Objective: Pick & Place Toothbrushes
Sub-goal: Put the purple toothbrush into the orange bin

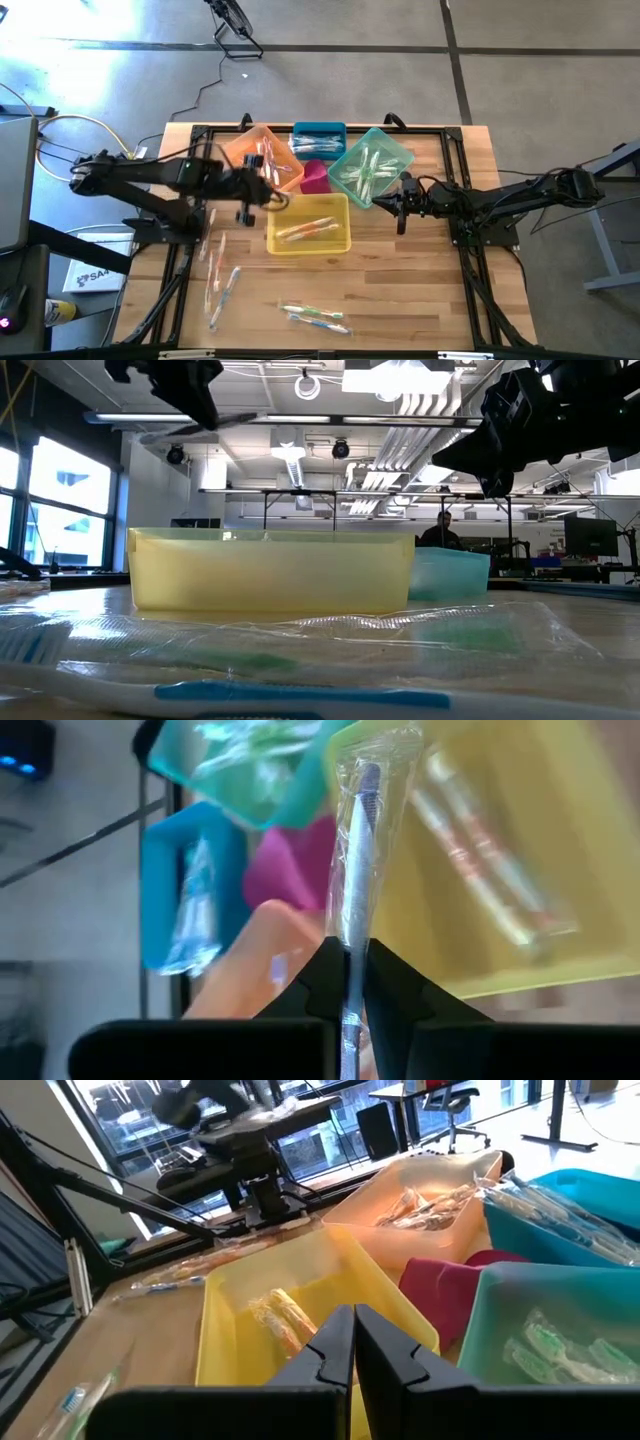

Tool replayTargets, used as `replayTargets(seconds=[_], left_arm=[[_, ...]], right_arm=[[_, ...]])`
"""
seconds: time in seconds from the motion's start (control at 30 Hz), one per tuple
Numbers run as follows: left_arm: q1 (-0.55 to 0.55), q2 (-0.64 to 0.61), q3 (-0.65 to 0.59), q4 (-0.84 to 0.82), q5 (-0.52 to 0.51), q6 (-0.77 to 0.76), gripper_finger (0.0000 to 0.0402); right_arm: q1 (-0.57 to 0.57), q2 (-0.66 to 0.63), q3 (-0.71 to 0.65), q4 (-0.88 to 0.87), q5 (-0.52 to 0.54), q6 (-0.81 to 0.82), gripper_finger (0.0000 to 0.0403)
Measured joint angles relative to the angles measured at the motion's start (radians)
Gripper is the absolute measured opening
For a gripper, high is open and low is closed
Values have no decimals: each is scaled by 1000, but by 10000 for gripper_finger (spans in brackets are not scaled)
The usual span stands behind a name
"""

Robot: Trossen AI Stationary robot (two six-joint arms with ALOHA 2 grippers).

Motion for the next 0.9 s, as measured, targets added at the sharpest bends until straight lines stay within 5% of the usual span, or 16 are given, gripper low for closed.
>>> replayTargets(seconds=[0.5,0.9], left_arm=[[365,19,-66,113,280,166,15],[544,18,-315,342,309,315,15]], right_arm=[[0,0,0,0,0,0,5],[0,0,0,0,58,0,5]])
